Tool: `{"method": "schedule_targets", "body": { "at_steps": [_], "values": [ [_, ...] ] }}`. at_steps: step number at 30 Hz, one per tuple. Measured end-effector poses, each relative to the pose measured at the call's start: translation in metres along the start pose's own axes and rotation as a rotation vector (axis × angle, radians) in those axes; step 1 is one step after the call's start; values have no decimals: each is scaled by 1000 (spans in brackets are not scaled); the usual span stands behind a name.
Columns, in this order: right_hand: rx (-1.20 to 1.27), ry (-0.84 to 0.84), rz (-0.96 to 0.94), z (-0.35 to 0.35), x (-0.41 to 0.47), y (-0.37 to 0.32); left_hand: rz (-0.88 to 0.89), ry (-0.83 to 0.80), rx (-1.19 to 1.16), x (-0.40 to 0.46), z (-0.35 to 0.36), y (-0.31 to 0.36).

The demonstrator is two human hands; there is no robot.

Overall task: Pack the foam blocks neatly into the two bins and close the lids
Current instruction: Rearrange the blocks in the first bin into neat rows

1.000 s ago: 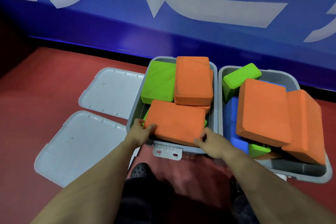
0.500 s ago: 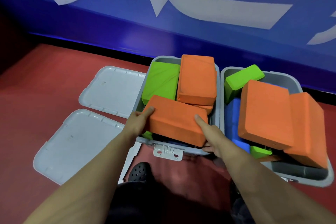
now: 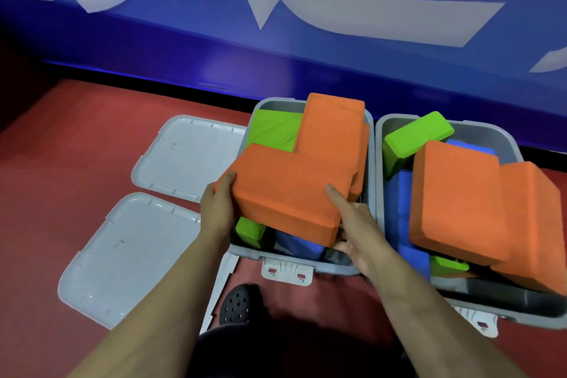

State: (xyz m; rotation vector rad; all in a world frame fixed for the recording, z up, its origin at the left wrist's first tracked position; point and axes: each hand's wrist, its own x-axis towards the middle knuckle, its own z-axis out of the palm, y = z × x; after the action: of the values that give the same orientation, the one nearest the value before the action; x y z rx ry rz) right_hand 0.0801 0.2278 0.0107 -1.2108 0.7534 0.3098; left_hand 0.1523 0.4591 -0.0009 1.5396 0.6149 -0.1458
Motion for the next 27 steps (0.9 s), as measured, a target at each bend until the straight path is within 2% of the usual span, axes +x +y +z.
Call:
{"method": "schedule_targets", "body": {
  "at_steps": [3, 8, 11, 17, 22, 27],
  "values": [
    [56, 34, -50, 3, -15, -10, 66, 26, -26, -10, 3, 14],
    [128, 138, -189, 2, -26, -25, 125, -169, -34, -18, 3, 21],
    [307, 186, -224, 3, -26, -29, 126, -256, 65, -20, -3, 8],
    [575, 126, -171, 22, -21, -40, 124, -207, 341, -4, -28, -24],
    [555, 42, -140, 29, -2, -50, 157, -282, 546, 7, -23, -38],
    [569, 59, -201, 38, 18, -43, 171, -346, 571, 16, -5, -42]
  ]
}}
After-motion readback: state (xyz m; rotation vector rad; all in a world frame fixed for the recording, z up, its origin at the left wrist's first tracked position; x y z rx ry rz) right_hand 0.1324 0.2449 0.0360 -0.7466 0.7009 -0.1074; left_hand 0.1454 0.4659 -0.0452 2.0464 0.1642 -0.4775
